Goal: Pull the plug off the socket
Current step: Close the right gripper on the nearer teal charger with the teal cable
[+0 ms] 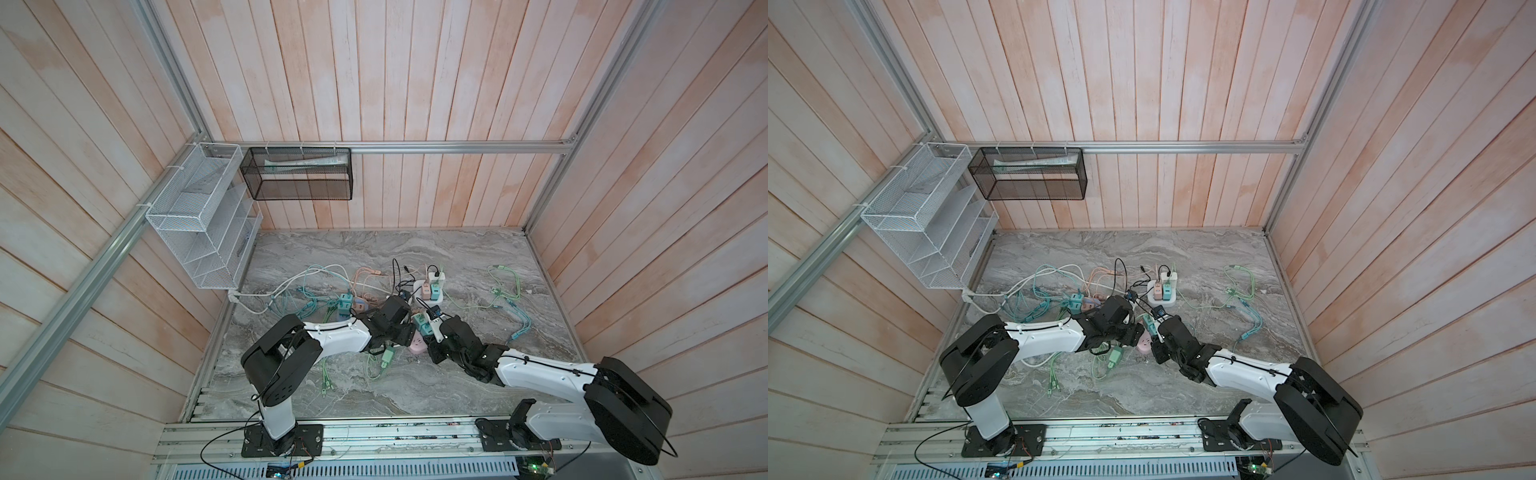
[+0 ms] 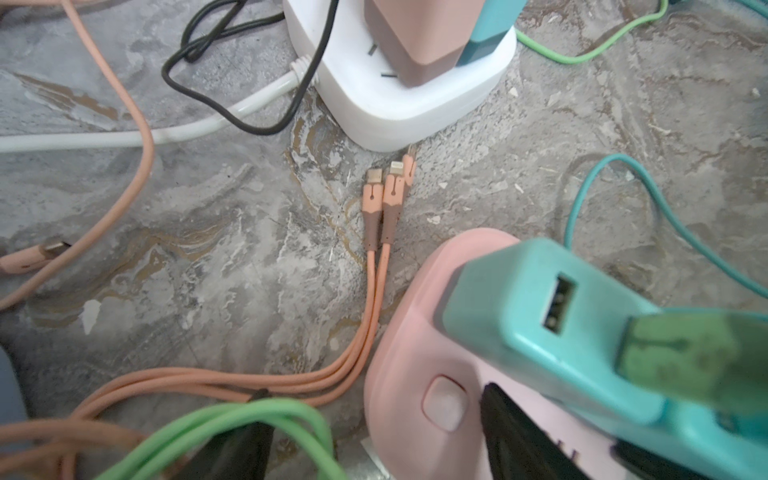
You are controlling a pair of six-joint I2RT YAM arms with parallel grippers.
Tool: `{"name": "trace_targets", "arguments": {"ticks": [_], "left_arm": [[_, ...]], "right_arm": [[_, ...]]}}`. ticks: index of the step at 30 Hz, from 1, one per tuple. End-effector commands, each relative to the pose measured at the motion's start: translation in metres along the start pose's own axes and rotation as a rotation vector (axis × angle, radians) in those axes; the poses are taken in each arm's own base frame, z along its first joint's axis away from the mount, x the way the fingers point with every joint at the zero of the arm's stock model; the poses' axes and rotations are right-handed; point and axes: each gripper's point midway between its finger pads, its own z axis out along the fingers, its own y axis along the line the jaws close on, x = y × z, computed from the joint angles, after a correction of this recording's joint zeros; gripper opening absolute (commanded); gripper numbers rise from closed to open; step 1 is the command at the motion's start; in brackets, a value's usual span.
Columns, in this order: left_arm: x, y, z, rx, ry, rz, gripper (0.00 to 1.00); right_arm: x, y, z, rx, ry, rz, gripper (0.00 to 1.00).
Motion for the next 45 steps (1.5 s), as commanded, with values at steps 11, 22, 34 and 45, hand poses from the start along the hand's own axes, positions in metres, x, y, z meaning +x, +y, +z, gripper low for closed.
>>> {"name": "trace_targets", "arguments": {"ticks": [11, 22, 34, 45], "left_arm": [[0.059, 0.029, 0.014, -0.156, 0.19, 0.033, 0.79], [0.064, 0.031, 0.017, -0.181, 0.201, 0.047, 0.79], [0.067, 0.029, 0.022, -0.172, 0.21, 0.038, 0.79], [0.071, 0.03, 0.024, -0.177, 0.218, 0.033, 0.79]], "right_arm": [[-0.033, -0.005, -0.01, 0.093, -0.12, 0.086, 0.0], [-0.036, 0.0, -0.011, 0.048, -0.126, 0.115, 0.0], [-0.02, 0.003, -0.001, 0.137, -0.019, -0.016, 0.0], [-0.026, 0.004, -0.003, 0.137, -0.061, 0.058, 0.0]]}}
